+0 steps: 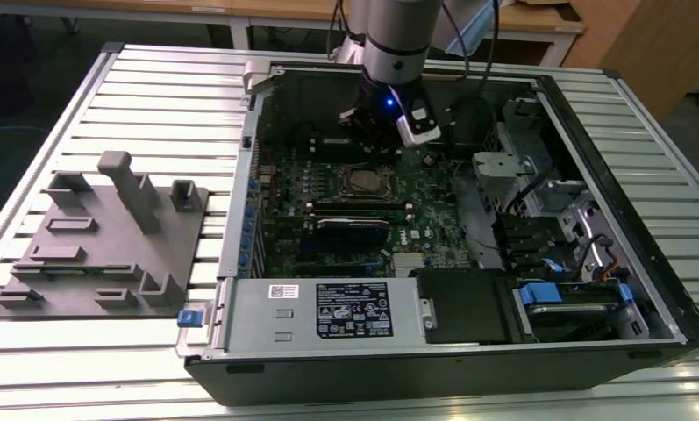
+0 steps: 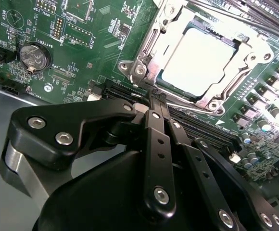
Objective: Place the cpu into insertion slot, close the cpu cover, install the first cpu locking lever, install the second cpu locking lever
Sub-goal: 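Install the first cpu locking lever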
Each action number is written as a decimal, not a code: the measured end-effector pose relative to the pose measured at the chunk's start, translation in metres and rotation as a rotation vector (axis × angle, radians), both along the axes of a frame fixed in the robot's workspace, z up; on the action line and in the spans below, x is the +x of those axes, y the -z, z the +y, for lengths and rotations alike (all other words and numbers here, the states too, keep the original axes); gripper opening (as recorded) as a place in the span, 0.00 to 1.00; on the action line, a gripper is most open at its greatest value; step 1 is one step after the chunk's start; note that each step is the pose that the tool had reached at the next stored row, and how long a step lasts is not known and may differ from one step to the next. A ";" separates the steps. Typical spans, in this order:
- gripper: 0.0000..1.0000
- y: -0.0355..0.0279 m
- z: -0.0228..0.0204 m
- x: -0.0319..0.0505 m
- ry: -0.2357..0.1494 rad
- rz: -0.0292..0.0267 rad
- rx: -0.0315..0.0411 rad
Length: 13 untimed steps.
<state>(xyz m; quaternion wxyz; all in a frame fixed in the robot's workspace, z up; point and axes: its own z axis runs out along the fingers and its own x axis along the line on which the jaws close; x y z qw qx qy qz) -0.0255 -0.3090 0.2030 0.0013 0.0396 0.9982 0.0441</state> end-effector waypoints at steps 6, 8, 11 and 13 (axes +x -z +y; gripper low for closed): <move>0.11 0.0022 0.0000 0.0004 0.010 0.0000 0.0000; 0.11 0.0027 0.0000 0.0005 0.013 0.0000 -0.0001; 0.11 0.0032 0.0000 0.0006 0.014 -0.0001 0.0000; 0.11 0.0036 0.0000 0.0007 0.014 0.0000 0.0001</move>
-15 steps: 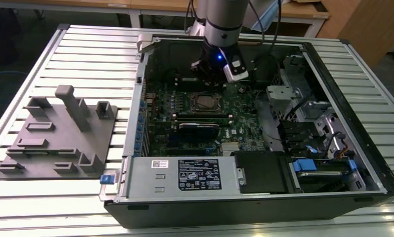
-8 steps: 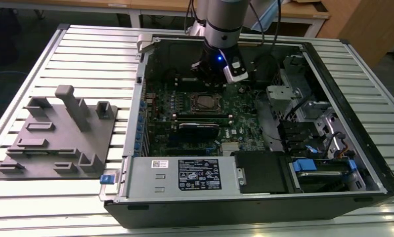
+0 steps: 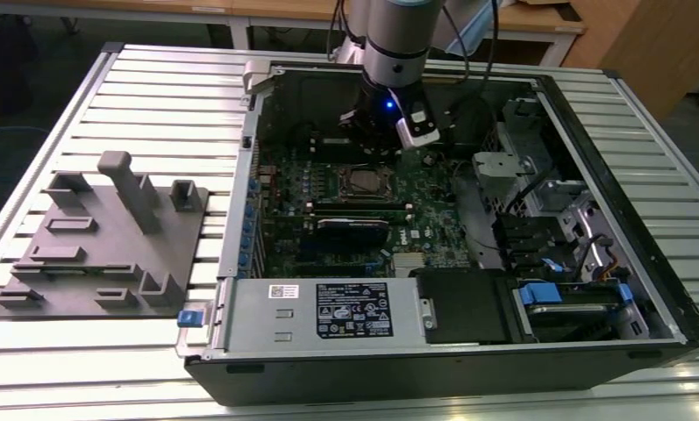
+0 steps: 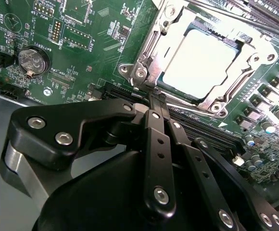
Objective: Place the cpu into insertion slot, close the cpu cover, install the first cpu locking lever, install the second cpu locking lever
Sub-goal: 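Install the first cpu locking lever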
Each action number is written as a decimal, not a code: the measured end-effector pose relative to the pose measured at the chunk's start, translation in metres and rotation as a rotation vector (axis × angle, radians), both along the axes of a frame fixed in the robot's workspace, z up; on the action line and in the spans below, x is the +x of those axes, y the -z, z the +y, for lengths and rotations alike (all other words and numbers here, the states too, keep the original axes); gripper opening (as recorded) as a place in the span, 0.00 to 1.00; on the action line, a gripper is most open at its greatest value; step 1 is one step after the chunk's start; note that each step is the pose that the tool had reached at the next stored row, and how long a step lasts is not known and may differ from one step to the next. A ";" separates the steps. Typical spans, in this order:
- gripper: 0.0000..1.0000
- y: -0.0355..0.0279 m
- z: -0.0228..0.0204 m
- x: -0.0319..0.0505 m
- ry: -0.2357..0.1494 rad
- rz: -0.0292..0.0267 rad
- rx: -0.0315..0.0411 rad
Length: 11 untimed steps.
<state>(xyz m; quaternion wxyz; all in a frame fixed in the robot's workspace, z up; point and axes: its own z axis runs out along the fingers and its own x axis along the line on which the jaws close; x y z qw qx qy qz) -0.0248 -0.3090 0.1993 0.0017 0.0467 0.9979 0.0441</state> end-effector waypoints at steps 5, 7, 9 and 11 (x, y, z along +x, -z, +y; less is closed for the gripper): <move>0.11 0.0004 0.0001 0.0002 0.001 -0.0001 0.0001; 0.11 0.0001 0.0001 0.0002 0.001 -0.0001 0.0002; 0.11 -0.0004 0.0000 0.0001 0.001 0.0000 -0.0001; 0.11 -0.0005 0.0001 0.0002 0.001 -0.0001 0.0002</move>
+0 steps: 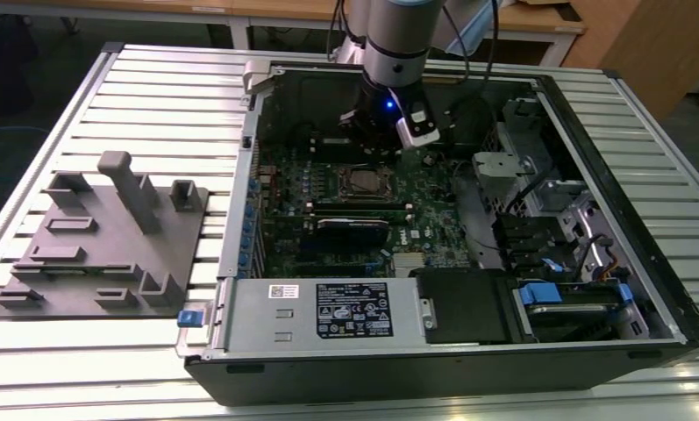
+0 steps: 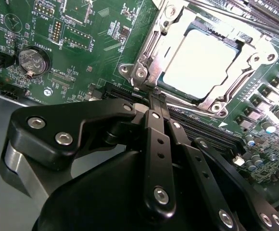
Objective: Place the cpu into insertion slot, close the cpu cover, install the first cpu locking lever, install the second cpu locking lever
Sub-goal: 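Install the first cpu locking lever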
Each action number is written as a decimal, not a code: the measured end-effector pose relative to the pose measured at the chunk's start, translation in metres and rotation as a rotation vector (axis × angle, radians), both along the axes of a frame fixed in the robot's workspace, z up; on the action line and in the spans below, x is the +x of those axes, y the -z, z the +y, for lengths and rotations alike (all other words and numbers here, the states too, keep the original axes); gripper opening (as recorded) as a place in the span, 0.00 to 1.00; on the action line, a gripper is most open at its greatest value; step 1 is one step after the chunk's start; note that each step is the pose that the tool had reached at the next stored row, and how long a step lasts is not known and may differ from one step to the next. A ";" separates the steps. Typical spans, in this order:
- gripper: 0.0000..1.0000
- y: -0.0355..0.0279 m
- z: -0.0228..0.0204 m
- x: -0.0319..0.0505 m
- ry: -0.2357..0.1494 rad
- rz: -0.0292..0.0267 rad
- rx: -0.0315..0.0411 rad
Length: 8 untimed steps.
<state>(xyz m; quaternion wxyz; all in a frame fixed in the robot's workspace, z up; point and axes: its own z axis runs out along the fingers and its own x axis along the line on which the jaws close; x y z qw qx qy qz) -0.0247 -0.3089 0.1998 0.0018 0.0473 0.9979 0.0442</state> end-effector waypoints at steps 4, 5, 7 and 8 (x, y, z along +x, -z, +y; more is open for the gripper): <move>0.11 -0.0013 0.0000 0.0000 0.000 0.0002 -0.0002; 0.11 -0.0013 0.0000 0.0000 0.000 0.0000 0.0000; 0.11 -0.0013 0.0000 0.0000 0.000 0.0000 0.0001; 0.11 -0.0013 0.0000 0.0000 0.000 0.0001 -0.0001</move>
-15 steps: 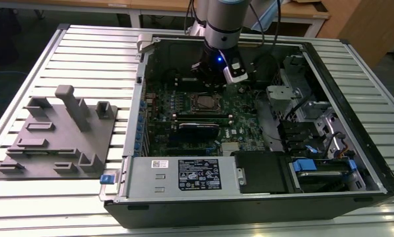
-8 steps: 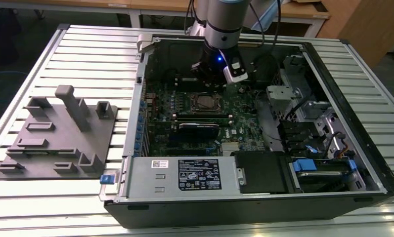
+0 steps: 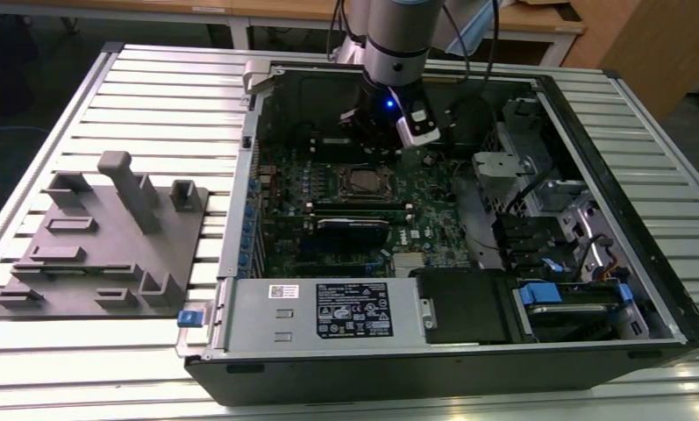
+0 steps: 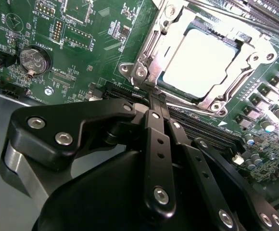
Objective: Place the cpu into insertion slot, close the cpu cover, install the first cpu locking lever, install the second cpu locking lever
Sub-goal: 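Install the first cpu locking lever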
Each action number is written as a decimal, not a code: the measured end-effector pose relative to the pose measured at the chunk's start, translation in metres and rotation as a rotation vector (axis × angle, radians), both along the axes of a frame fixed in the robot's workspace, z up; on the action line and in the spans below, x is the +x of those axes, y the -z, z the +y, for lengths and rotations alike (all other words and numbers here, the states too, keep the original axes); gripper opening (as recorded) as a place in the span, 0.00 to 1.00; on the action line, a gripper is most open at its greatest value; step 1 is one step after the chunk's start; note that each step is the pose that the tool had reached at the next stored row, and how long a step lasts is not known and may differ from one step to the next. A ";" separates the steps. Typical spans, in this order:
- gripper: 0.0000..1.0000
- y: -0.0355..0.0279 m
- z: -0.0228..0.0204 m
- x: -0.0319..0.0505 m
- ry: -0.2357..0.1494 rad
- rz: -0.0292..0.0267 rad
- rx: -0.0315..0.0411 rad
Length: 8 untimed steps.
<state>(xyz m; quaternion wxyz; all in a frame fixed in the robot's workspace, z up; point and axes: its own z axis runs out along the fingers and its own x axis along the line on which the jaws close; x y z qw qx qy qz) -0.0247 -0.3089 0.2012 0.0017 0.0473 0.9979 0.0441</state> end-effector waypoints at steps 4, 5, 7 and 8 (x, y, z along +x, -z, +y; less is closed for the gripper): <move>0.11 0.0001 0.0000 0.0001 0.001 0.0002 -0.0015; 0.11 0.0002 0.0000 0.0001 0.001 0.0001 -0.0021; 0.11 0.0005 0.0000 0.0002 0.002 0.0001 -0.0038; 0.11 0.0007 0.0000 0.0002 0.002 0.0001 -0.0043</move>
